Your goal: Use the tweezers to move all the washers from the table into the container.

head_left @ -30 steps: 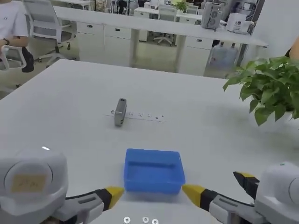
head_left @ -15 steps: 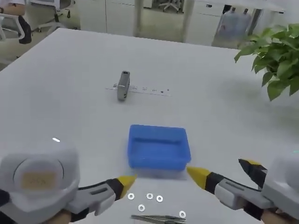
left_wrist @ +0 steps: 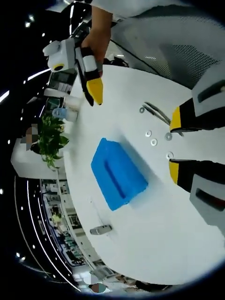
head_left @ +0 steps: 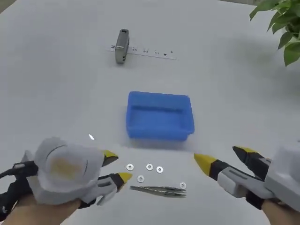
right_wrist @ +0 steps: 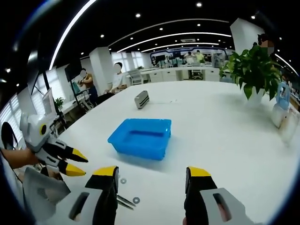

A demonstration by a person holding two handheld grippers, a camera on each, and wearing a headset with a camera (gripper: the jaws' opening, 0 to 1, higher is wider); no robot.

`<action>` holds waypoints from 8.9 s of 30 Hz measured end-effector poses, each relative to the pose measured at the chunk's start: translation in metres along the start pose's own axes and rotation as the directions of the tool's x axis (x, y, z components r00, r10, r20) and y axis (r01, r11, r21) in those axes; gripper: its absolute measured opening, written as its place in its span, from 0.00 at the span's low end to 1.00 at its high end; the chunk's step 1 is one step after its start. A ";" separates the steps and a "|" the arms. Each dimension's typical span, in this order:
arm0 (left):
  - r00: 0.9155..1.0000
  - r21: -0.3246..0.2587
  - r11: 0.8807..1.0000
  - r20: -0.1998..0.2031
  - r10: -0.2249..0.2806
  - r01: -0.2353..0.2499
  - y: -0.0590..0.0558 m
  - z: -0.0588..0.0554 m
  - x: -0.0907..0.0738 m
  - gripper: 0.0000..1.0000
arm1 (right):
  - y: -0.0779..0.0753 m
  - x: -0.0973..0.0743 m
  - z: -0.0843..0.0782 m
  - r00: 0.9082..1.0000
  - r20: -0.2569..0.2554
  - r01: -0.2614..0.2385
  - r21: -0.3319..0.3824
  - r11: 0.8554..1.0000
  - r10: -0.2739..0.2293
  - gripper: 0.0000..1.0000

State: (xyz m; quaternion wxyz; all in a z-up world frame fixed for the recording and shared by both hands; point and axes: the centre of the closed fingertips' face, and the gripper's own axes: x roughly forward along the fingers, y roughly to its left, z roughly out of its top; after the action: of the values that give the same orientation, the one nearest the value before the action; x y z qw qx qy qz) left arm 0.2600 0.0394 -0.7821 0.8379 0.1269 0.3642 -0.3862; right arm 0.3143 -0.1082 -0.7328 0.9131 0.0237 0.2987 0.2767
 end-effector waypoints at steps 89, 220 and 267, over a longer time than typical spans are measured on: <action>0.999 0.343 0.939 0.000 -0.038 0.036 -0.003 0.044 -0.046 0.00 | 0.151 0.072 -0.049 0.862 -0.341 -0.489 -0.367 0.791 0.375 0.08; 0.894 -0.264 0.899 0.194 0.404 -0.350 0.051 0.009 -0.097 0.98 | 0.124 0.076 0.045 0.924 -0.171 -0.383 -0.363 0.850 0.343 0.04; 0.900 -0.227 0.907 0.179 0.396 -0.354 0.050 0.008 -0.094 0.98 | 0.125 0.075 -0.048 0.894 -0.332 -0.417 -0.377 0.827 0.300 0.04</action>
State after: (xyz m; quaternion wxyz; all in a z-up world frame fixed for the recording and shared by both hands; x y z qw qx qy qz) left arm 0.2607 0.1211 -0.7133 0.9401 0.0713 0.2722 -0.1923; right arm 0.2758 0.0309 -0.7861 0.7785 -0.1625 0.3352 0.5051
